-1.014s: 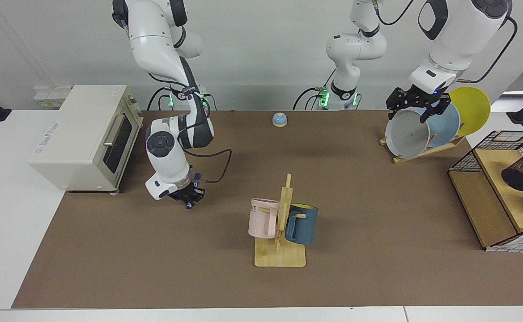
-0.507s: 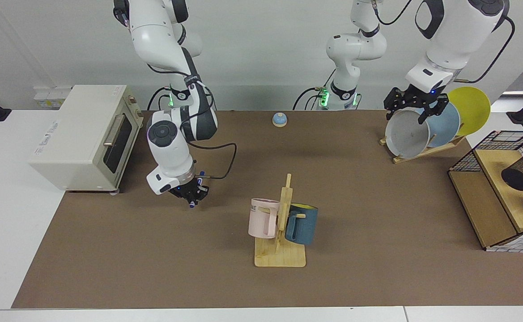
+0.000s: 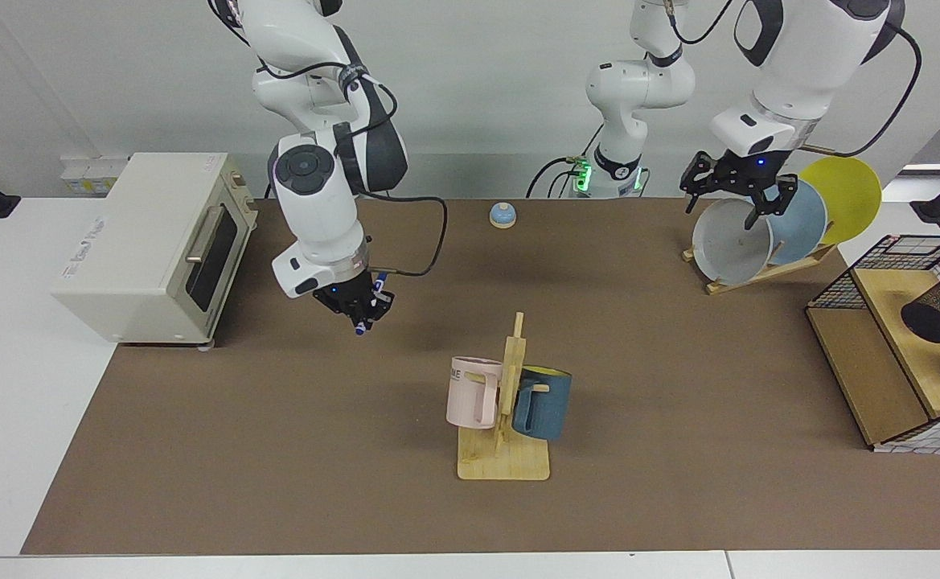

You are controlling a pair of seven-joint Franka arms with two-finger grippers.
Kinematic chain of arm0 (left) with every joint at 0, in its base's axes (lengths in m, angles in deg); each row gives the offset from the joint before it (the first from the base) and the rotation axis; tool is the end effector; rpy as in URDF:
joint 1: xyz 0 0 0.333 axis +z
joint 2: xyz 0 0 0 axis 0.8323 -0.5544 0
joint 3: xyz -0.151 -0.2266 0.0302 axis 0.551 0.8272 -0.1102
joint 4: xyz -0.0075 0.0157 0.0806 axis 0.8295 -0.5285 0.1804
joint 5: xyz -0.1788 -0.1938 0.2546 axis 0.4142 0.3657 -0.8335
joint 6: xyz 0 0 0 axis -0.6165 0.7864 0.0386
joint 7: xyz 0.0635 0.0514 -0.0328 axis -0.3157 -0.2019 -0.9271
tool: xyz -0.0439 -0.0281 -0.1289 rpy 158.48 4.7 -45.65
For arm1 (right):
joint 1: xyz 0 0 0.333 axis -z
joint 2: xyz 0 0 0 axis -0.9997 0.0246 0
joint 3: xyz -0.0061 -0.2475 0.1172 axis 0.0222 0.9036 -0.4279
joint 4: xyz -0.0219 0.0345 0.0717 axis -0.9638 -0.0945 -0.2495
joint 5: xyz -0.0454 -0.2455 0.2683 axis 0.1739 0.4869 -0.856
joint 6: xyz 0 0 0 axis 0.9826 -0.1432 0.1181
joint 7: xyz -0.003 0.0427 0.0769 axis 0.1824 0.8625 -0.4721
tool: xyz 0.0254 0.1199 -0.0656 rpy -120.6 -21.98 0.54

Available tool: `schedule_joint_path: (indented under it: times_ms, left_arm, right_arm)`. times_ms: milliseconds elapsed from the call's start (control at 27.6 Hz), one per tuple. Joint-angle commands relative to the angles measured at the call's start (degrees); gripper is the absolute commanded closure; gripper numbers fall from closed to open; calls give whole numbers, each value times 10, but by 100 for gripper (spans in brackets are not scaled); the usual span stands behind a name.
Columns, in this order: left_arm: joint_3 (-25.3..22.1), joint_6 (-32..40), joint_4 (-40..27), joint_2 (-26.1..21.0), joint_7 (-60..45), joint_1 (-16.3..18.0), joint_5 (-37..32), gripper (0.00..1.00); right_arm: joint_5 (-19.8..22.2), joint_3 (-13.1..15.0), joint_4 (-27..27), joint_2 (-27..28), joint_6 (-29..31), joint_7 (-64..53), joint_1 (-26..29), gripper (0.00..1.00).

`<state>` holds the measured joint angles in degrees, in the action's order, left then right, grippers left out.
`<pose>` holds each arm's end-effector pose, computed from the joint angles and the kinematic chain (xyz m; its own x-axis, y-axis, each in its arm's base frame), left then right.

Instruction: Put markers into pen holder

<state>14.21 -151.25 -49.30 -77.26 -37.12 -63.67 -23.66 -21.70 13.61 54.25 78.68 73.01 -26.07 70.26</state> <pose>0.4960 -0.0971 0.5326 0.5404 -0.8414 0.0051 -0.8409 -0.5403 -0.0309 0.5585 0.2223 0.4333 0.8869 -0.4545 -0.0825 -0.4604 -0.8844 -0.0765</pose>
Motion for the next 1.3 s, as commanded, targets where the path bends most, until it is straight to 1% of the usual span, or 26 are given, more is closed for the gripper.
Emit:
schedule_joint_path:
  times_ms: [0, 145, 290, 434, 543, 615, 796, 977, 1086, 1267]
  left_arm:
    - [-5, 0, -7, 5, 60, -10, 25, 0]
    - [-9, -5, -11, 6, 101, -4, 100, 0]
    - [-9, -13, -14, 6, 105, -7, 139, 0]
    - [-9, -48, -43, 13, 104, -8, 196, 0]
    - [-7, -77, -72, 25, 105, -11, 238, 0]
    - [-1, -101, -90, 30, 104, -15, 251, 0]
    - [20, -129, -98, 33, 100, -51, 255, 0]
    - [22, -157, -124, 40, 99, -72, 261, 0]
    - [22, -176, -136, 41, 99, -77, 273, 0]
    - [28, -182, -141, 41, 96, -83, 277, 1]
  right_arm:
    - [-38, 0, -17, 6, -11, 66, -10, 100]
    - [-73, 2, -47, 9, 0, 136, -18, 100]
    - [-95, 0, -50, 10, 12, 172, -29, 100]
    - [-119, 0, -49, 10, 35, 222, -43, 100]
    - [-123, 0, -47, 10, 44, 266, -59, 100]
    - [-127, 0, -47, 8, 45, 280, -64, 100]
    - [-142, -1, -44, 10, 52, 334, -72, 100]
    - [-146, -1, -31, 15, 76, 379, -77, 100]
    - [-152, -1, -28, 15, 79, 393, -79, 100]
    - [-166, -1, -25, 15, 79, 405, -79, 100]
